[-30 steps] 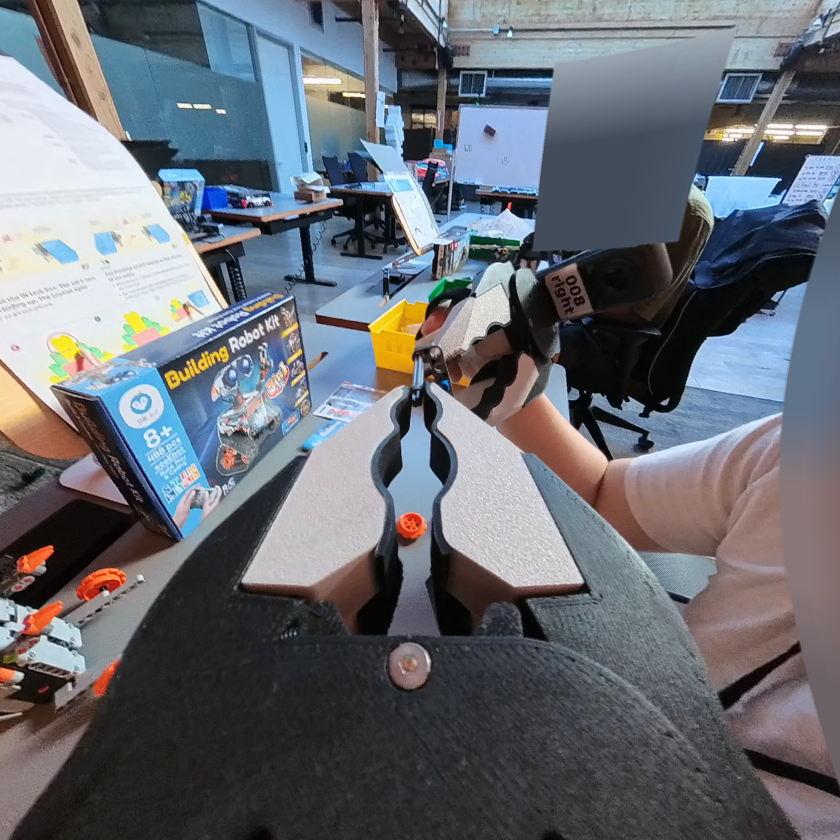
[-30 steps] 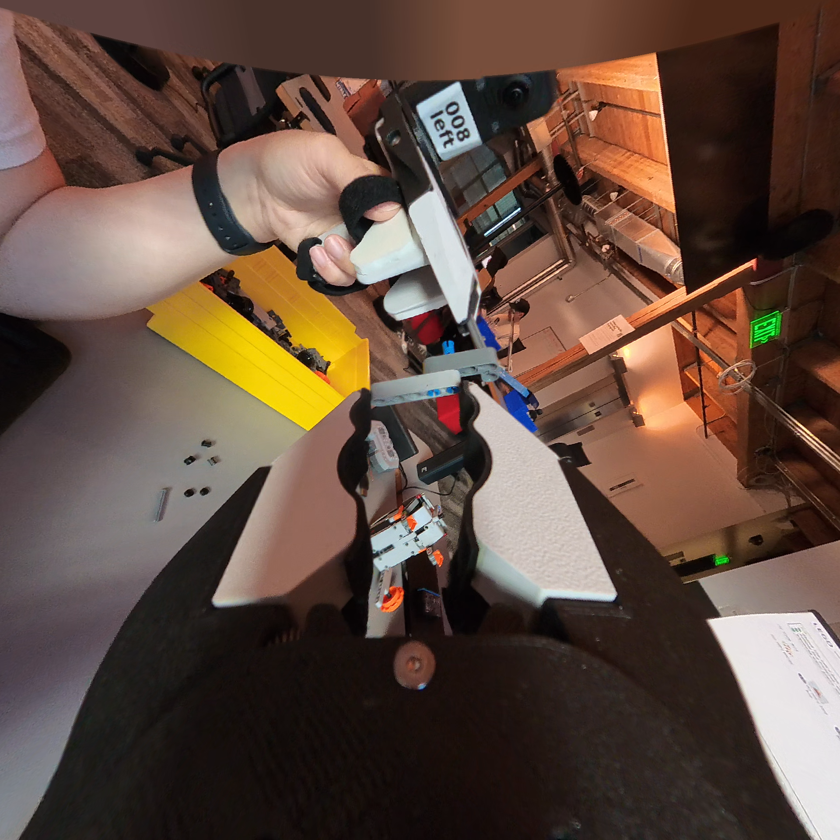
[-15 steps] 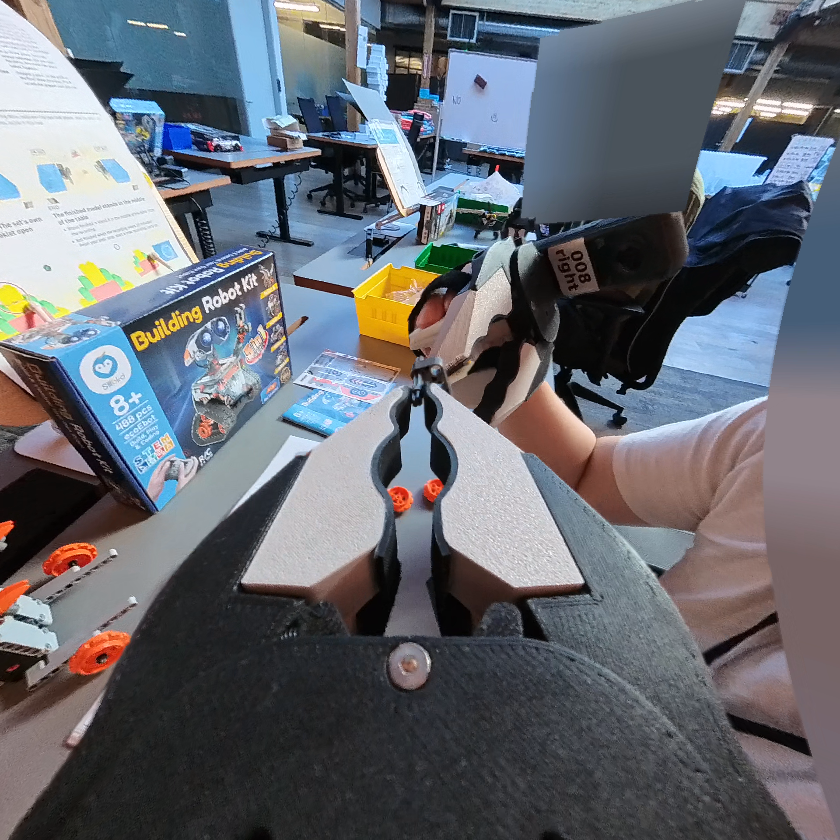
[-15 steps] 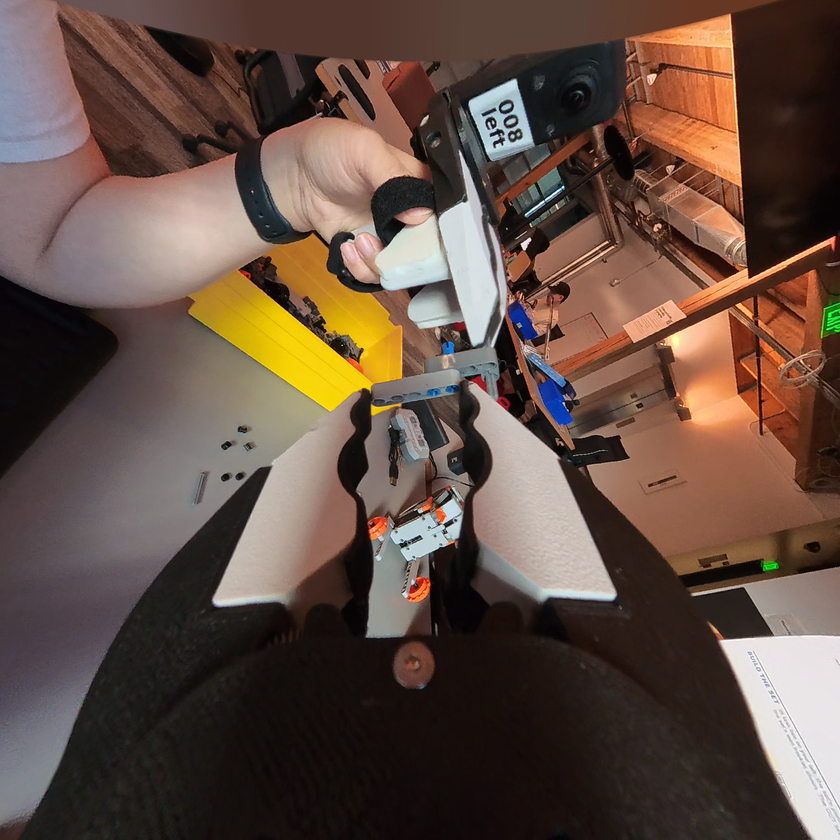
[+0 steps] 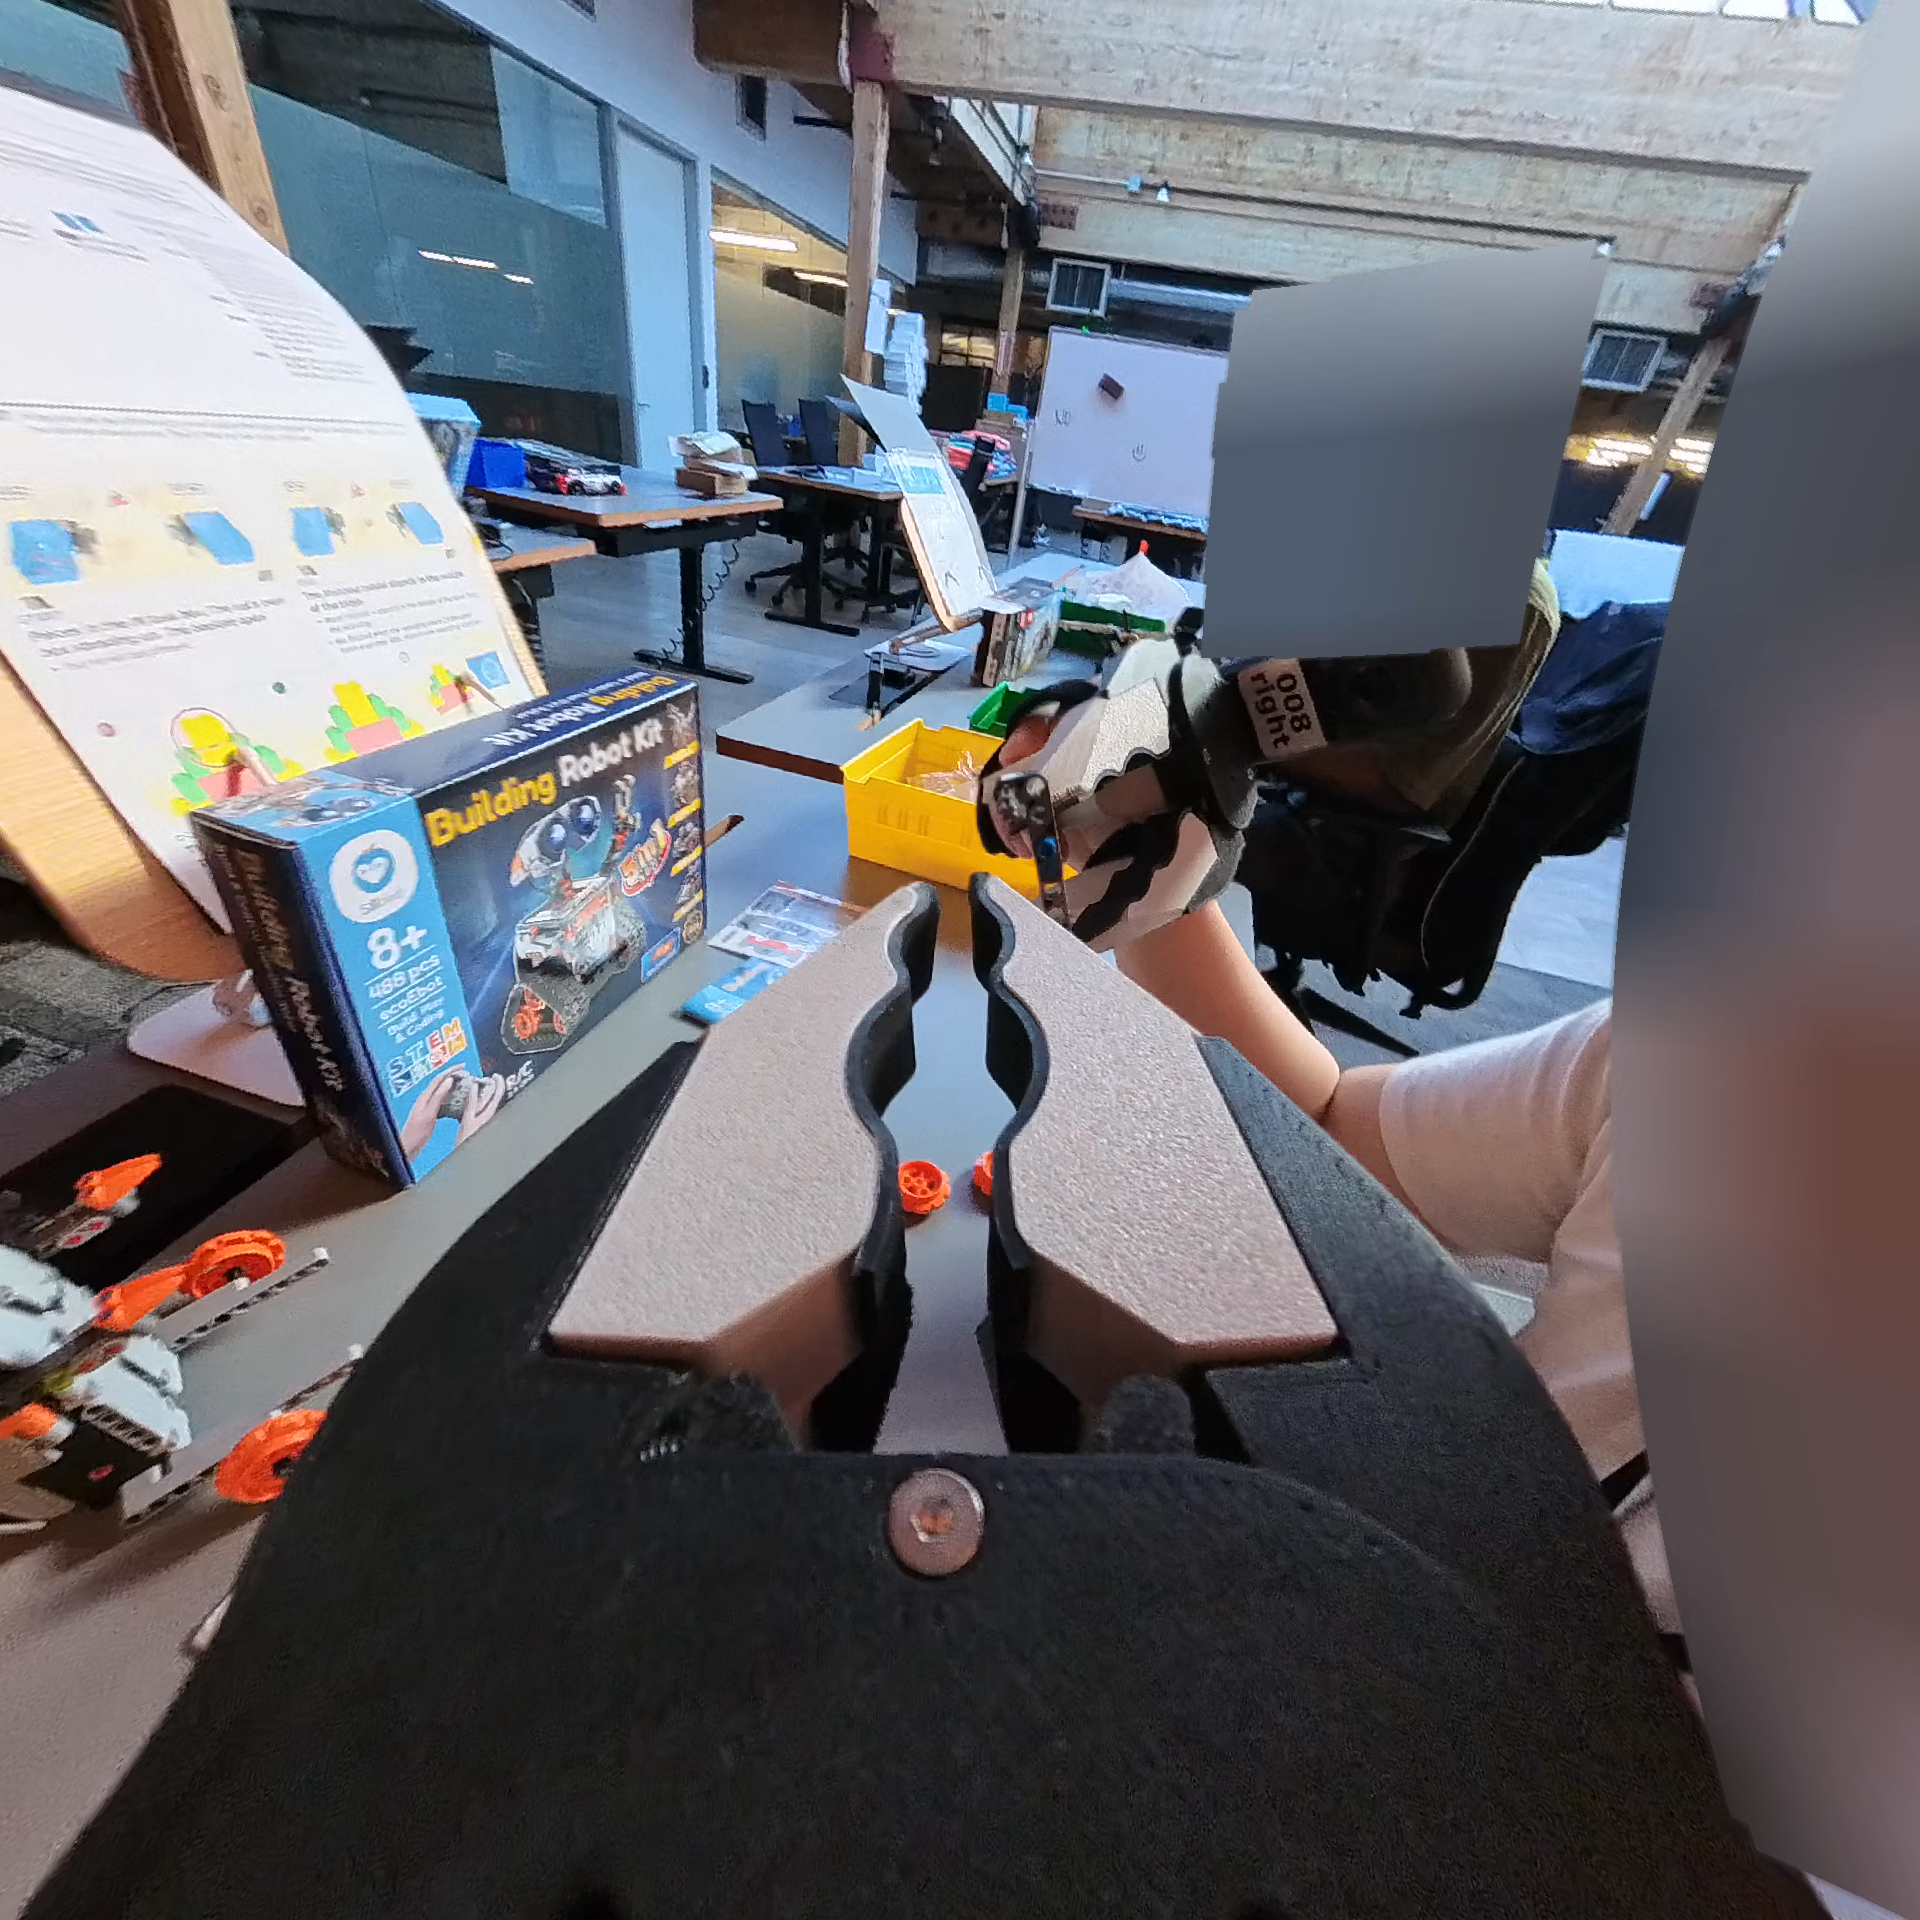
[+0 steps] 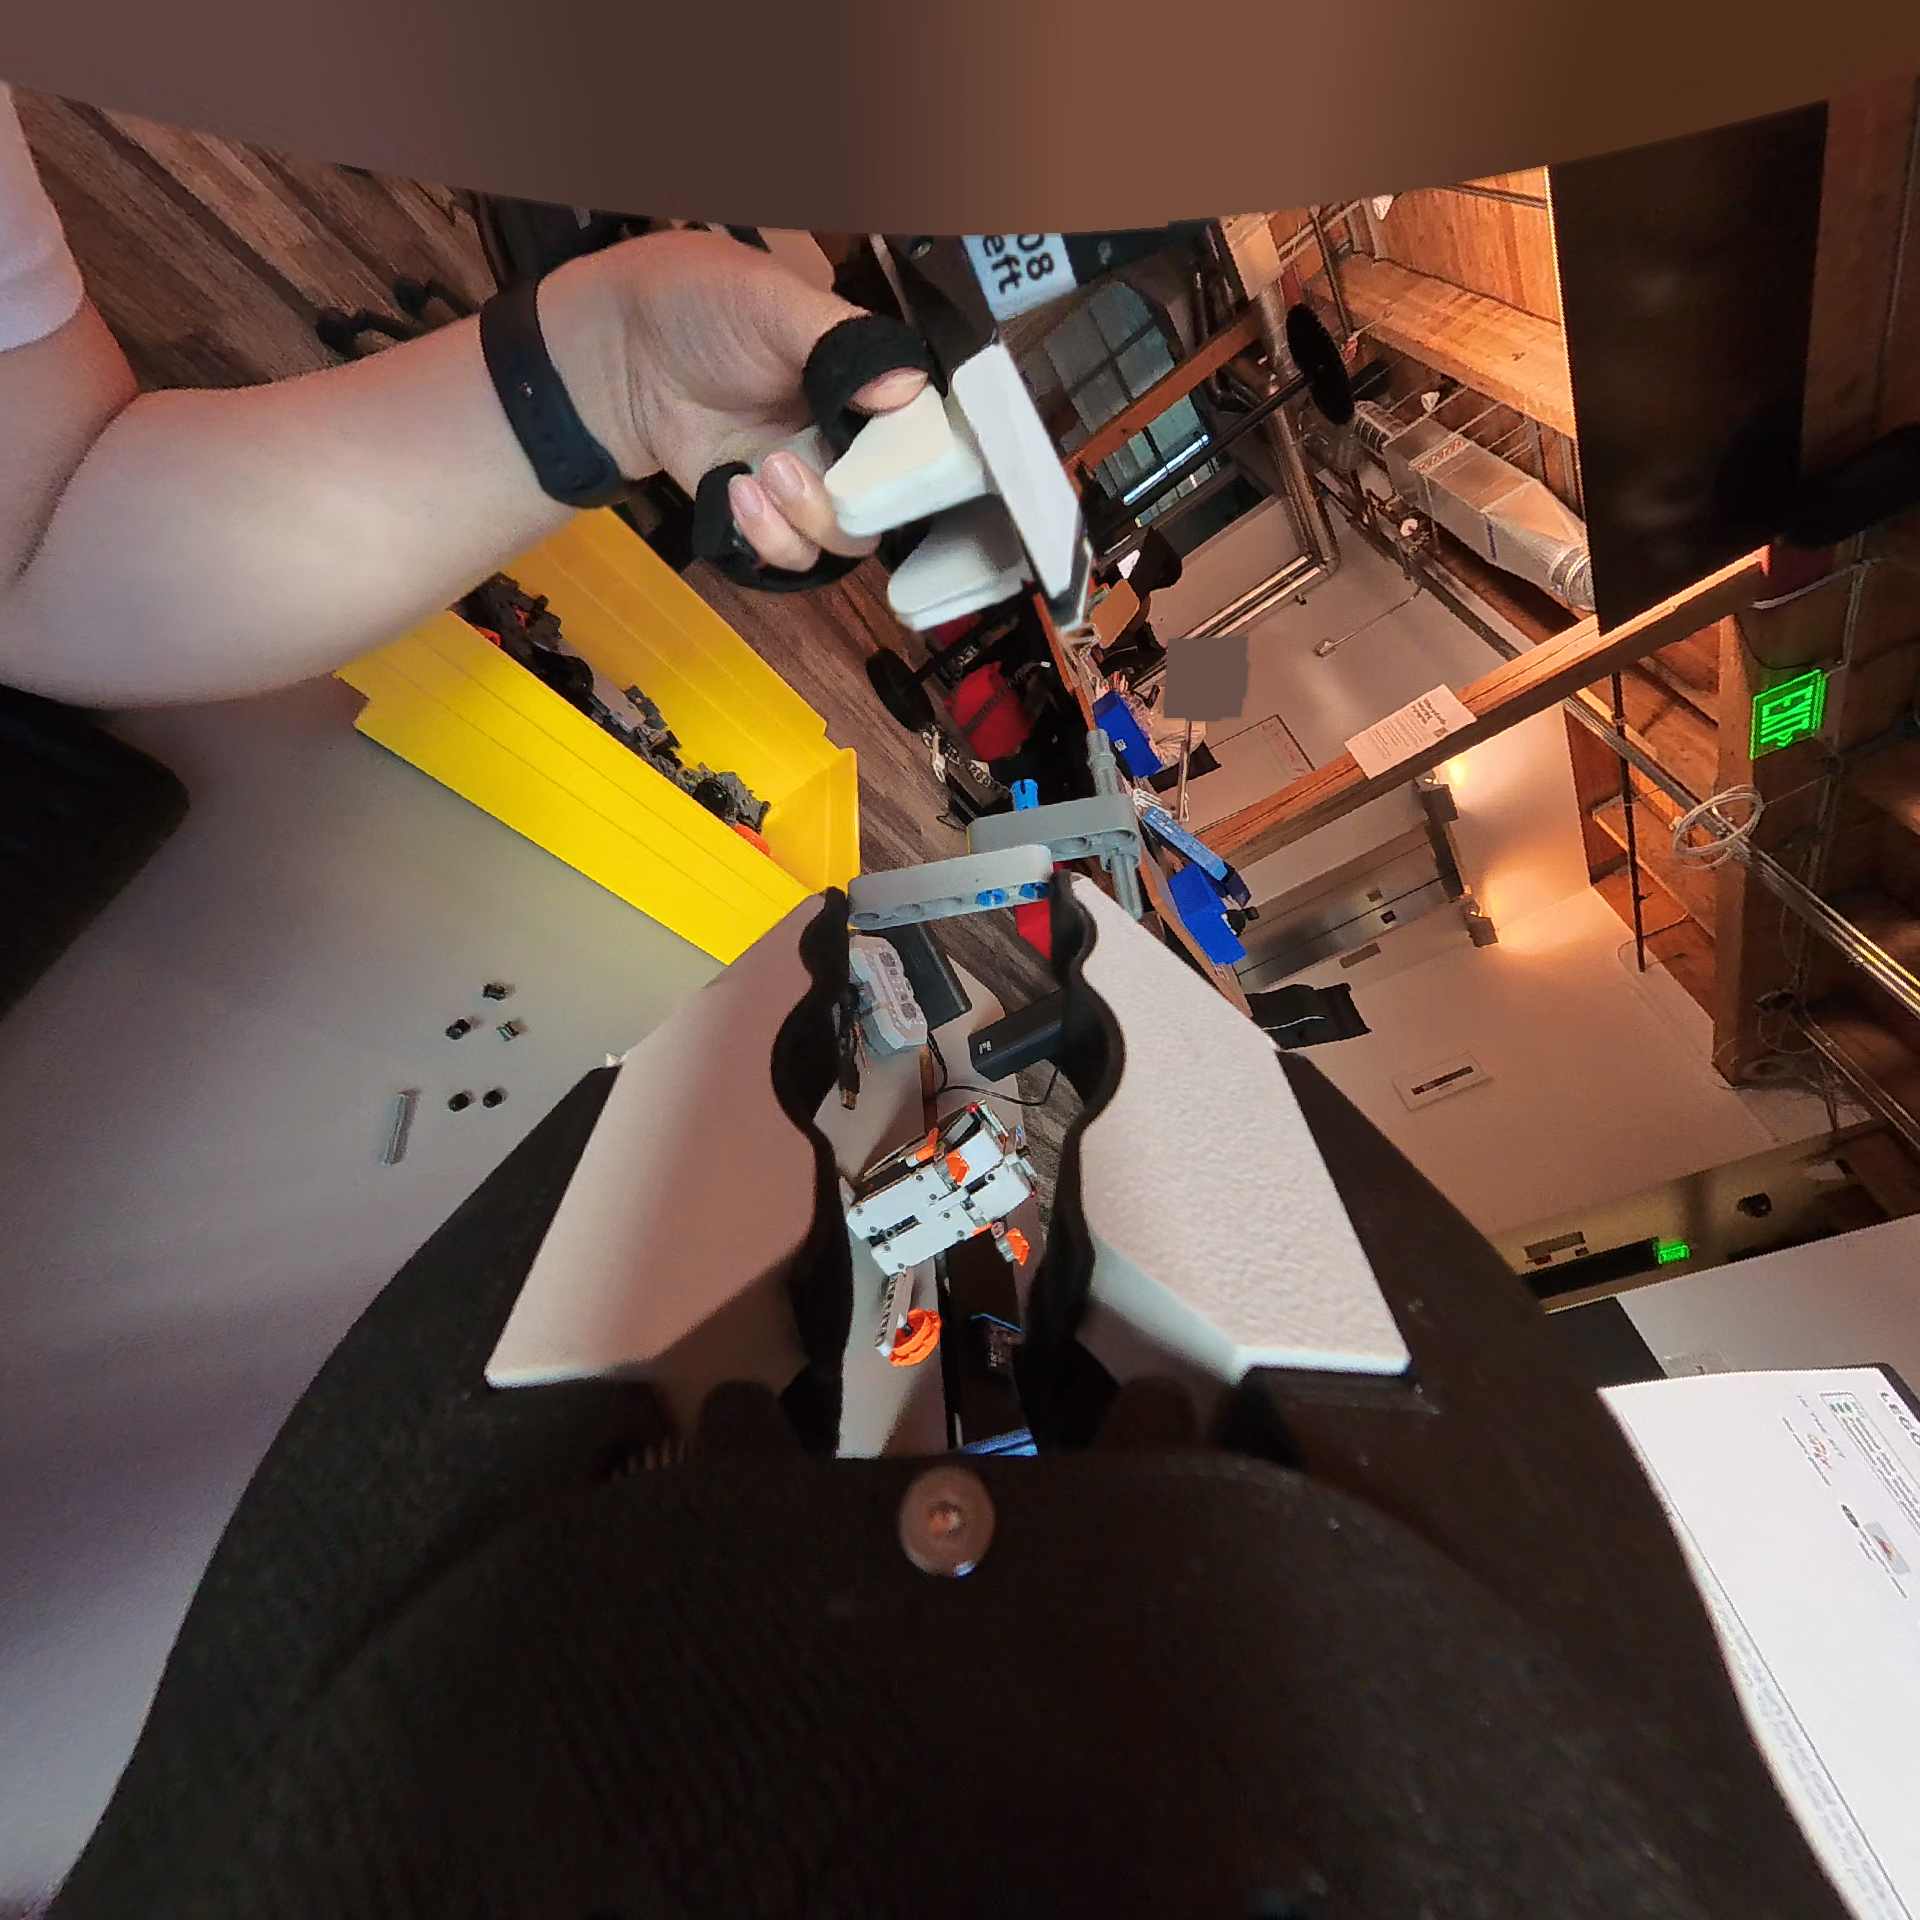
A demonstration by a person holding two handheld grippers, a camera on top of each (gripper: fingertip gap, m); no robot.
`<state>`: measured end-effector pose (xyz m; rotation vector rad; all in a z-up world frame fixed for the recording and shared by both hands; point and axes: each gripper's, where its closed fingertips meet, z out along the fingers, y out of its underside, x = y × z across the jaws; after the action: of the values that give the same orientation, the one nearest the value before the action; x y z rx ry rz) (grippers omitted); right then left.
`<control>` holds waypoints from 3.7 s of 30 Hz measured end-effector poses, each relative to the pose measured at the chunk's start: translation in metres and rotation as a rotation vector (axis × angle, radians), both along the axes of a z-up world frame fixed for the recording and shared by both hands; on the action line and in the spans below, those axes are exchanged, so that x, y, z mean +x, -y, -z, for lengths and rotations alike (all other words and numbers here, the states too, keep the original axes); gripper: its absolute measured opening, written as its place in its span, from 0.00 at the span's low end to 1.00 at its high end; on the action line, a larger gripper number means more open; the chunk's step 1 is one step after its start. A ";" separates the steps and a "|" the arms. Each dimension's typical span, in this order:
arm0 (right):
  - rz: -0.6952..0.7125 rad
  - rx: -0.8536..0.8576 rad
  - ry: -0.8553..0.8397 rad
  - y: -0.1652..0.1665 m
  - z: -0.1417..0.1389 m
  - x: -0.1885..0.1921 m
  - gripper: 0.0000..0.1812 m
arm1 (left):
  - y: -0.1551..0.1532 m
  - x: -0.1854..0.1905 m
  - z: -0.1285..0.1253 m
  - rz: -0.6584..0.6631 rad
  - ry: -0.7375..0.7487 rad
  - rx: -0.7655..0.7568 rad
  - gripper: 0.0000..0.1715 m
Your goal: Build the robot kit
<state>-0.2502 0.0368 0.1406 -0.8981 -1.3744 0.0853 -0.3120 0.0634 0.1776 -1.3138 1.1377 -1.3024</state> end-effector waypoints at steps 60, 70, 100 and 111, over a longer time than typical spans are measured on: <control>-0.064 -0.104 0.000 -0.010 0.018 -0.007 0.21 | -0.052 -0.036 0.028 -0.274 -0.144 0.025 0.05; -0.076 -0.116 0.003 -0.011 0.022 -0.011 0.21 | -0.045 -0.029 0.032 -0.244 -0.175 0.039 0.05; -0.009 -0.018 0.025 -0.004 0.009 -0.005 0.21 | 0.012 0.041 0.015 0.055 -0.067 0.084 0.01; -0.021 -0.032 0.035 -0.005 0.014 -0.009 0.21 | 0.011 0.044 0.019 0.056 -0.088 0.099 0.00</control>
<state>-0.2593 0.0416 0.1270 -0.9154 -1.4190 0.1086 -0.2681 0.0519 0.1590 -1.2851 1.2926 -1.2223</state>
